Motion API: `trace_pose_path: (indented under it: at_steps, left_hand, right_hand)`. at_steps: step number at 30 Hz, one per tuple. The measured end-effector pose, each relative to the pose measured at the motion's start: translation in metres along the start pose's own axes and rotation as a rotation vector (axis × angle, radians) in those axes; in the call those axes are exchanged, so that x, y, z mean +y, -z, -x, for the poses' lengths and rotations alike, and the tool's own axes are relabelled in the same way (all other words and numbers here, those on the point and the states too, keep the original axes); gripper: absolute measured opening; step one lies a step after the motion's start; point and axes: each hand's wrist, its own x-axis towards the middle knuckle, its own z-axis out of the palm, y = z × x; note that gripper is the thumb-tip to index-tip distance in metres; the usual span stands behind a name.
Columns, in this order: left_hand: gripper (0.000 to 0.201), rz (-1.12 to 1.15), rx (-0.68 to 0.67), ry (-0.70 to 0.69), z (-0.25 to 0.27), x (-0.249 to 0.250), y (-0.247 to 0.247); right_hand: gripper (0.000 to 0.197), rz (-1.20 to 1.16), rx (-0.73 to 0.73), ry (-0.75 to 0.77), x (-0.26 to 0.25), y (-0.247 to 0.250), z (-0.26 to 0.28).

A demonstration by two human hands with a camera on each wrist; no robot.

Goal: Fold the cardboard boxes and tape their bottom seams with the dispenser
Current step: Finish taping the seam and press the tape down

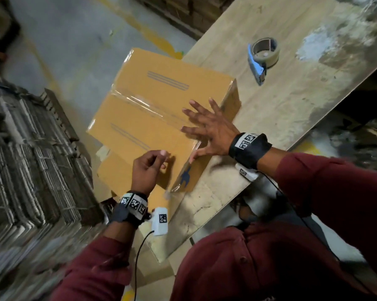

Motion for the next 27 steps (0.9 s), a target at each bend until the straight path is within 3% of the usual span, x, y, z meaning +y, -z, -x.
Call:
trace_pose_path:
  at_steps: [3, 6, 9, 13, 15, 17, 19, 22, 27]
  left_hand:
    - [0.020, -0.054, -0.017, -0.051, 0.003, -0.004, -0.004]
    - [0.019, -0.315, -0.026, -0.165, 0.020, -0.017, 0.011]
    - [0.054, -0.468, -0.201, -0.233, 0.037, -0.031, 0.029]
    - [0.086, -0.545, -0.424, -0.209, 0.041, -0.029, 0.037]
    - [0.106, -0.680, -0.496, -0.208, 0.036, -0.025, 0.041]
    - [0.113, -0.827, -0.532, -0.251, 0.030, -0.029, 0.044]
    - [0.110, -0.936, -0.500, -0.298, 0.026, -0.037, 0.044]
    - [0.106, -1.023, -0.345, -0.426, 0.029, -0.045, 0.037]
    - [0.106, -1.056, -0.205, -0.471, 0.033, -0.047, 0.023]
  right_hand:
    - [0.076, 0.115, -0.196, 0.014, -0.012, -0.007, -0.003]
    - [0.062, 0.081, -0.191, 0.079, -0.007, -0.002, -0.001]
    - [0.077, 0.122, -0.158, 0.086, -0.004, -0.005, 0.007]
    - [0.100, 0.127, -0.160, 0.157, -0.044, 0.000, 0.001]
    - [0.096, 0.152, -0.190, 0.214, -0.070, -0.007, -0.006]
    - [0.089, 0.156, -0.265, 0.202, -0.084, -0.020, -0.008]
    - [0.087, 0.154, -0.276, 0.168, -0.086, -0.030, -0.005]
    - [0.087, 0.151, -0.241, 0.201, -0.082, -0.034, 0.002]
    - [0.103, 0.108, -0.248, 0.112, -0.089, -0.029, 0.002]
